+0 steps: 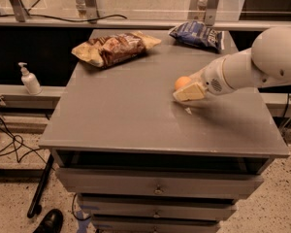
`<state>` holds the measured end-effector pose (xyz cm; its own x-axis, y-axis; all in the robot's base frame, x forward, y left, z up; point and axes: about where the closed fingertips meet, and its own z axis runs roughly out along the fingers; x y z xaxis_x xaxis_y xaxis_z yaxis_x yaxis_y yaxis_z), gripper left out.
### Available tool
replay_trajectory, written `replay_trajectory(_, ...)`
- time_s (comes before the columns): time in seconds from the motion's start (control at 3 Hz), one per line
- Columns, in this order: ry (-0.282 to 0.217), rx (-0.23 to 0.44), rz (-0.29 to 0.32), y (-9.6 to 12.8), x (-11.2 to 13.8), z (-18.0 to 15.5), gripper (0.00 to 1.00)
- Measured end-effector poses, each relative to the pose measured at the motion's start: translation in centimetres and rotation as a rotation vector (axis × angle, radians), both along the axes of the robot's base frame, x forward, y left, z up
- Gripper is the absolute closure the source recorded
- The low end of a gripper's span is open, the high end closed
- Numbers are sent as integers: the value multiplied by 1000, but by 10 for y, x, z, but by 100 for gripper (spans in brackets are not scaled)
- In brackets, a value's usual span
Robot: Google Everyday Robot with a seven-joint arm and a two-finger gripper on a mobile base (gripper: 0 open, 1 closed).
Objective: Move orange near brown chip bag
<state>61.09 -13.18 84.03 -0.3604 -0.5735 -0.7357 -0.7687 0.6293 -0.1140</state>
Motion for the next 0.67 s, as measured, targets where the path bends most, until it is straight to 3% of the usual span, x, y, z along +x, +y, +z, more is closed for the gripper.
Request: replay_trajectory(0.67,-14,-8,-11,-7,3,-1,87)
